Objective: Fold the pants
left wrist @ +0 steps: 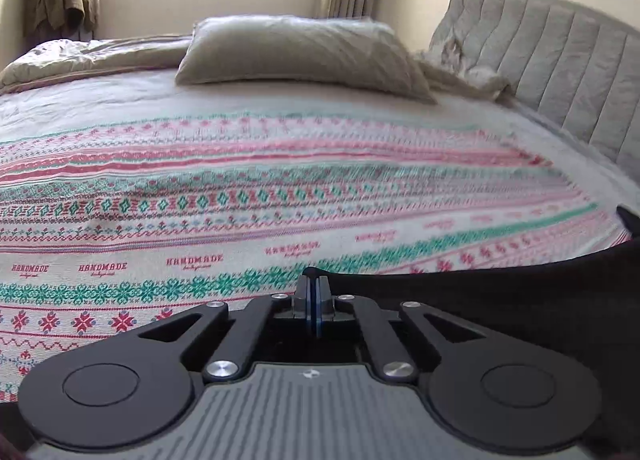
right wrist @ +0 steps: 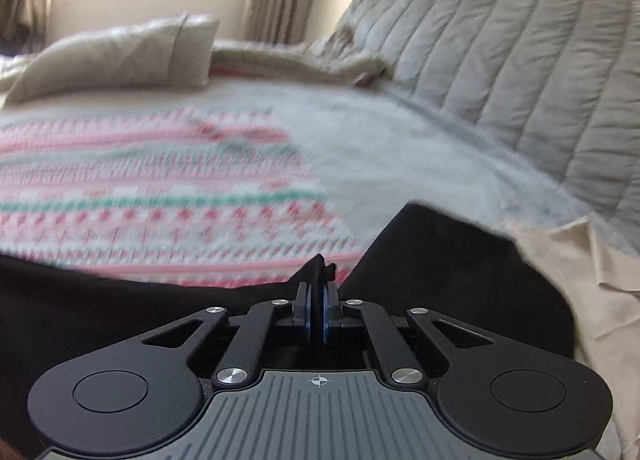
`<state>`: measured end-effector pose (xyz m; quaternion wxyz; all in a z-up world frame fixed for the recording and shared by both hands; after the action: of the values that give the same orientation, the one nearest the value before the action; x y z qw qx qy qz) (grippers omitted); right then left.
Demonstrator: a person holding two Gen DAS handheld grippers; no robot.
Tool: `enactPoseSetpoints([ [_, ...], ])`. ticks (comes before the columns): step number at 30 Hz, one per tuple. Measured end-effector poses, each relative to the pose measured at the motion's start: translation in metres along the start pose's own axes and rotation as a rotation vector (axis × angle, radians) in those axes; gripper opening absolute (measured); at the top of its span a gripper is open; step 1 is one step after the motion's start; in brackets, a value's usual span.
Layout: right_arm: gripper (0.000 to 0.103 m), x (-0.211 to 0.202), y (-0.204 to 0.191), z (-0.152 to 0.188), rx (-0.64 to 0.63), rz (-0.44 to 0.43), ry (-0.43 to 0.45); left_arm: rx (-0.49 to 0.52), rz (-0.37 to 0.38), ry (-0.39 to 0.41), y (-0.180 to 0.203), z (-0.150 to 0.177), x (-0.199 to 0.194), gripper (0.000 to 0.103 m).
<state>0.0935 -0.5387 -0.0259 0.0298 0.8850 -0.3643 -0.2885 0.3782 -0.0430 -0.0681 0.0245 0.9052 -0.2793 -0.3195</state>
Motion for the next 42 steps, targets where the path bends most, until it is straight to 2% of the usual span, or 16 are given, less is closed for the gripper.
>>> enactPoseSetpoints([
  [3,0.000,0.003,0.010,-0.008,0.008,0.045,0.017,0.004,-0.020,0.000,-0.001,0.005,0.006,0.011],
  [6,0.000,0.025,0.010,0.000,-0.024,0.087,-0.048,0.033,-0.061,0.000,0.000,0.009,0.012,0.014],
  [8,0.001,0.036,0.006,0.011,-0.052,0.102,-0.075,0.055,-0.089,-0.016,0.001,0.009,0.014,0.023],
  [10,0.002,0.036,0.006,0.015,-0.050,0.117,-0.077,0.091,-0.118,-0.019,0.006,0.007,0.010,0.044],
  [13,0.021,0.025,0.023,0.010,0.002,0.144,-0.061,0.133,-0.132,0.008,0.019,0.003,-0.006,0.071],
  [14,0.030,0.017,0.031,0.006,0.013,0.146,-0.051,0.144,-0.141,0.020,0.024,0.002,-0.012,0.072],
  [17,0.043,-0.010,0.041,-0.007,0.031,0.116,-0.020,0.161,-0.157,0.036,0.042,0.004,-0.032,0.076],
  [18,0.046,-0.019,0.039,-0.011,0.034,0.091,-0.013,0.165,-0.143,0.039,0.050,0.006,-0.038,0.079],
  [20,0.062,-0.039,0.029,-0.015,0.039,0.033,0.000,0.173,-0.103,0.042,0.071,0.015,-0.050,0.081],
  [27,0.062,-0.083,-0.087,-0.004,-0.072,-0.261,-0.007,0.173,0.117,-0.002,0.155,0.055,-0.059,0.085],
  [31,0.060,-0.067,-0.144,0.021,-0.079,-0.335,-0.087,0.199,0.185,-0.072,0.188,0.093,-0.055,0.085],
  [34,0.058,-0.036,-0.144,0.043,-0.025,-0.308,-0.170,0.211,0.208,-0.125,0.195,0.121,-0.053,0.085],
  [37,0.057,-0.013,-0.107,0.050,0.086,-0.271,-0.172,0.275,0.201,-0.104,0.198,0.136,-0.065,0.089],
  [40,0.054,0.003,-0.054,0.050,0.127,-0.093,-0.185,0.272,0.223,-0.126,0.200,0.142,-0.075,0.092],
  [41,0.045,0.005,-0.042,0.048,0.122,-0.054,-0.178,0.274,0.229,-0.130,0.201,0.144,-0.078,0.092],
  [42,0.043,0.002,-0.034,0.046,0.126,-0.050,-0.169,0.276,0.233,-0.129,0.202,0.147,-0.083,0.093],
])
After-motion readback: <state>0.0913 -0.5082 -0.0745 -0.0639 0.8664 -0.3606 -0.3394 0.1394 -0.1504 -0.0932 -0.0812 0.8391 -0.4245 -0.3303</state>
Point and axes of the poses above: each gripper's, at about its wrist camera, not at the fingertips, and x roughly the way its jaws point, y to its right, z to its underside, the point moved 8 cm from there along x, roughly the way its jaws point, and after that the axes turned 9 degrees about z, right-handed, at the moved point
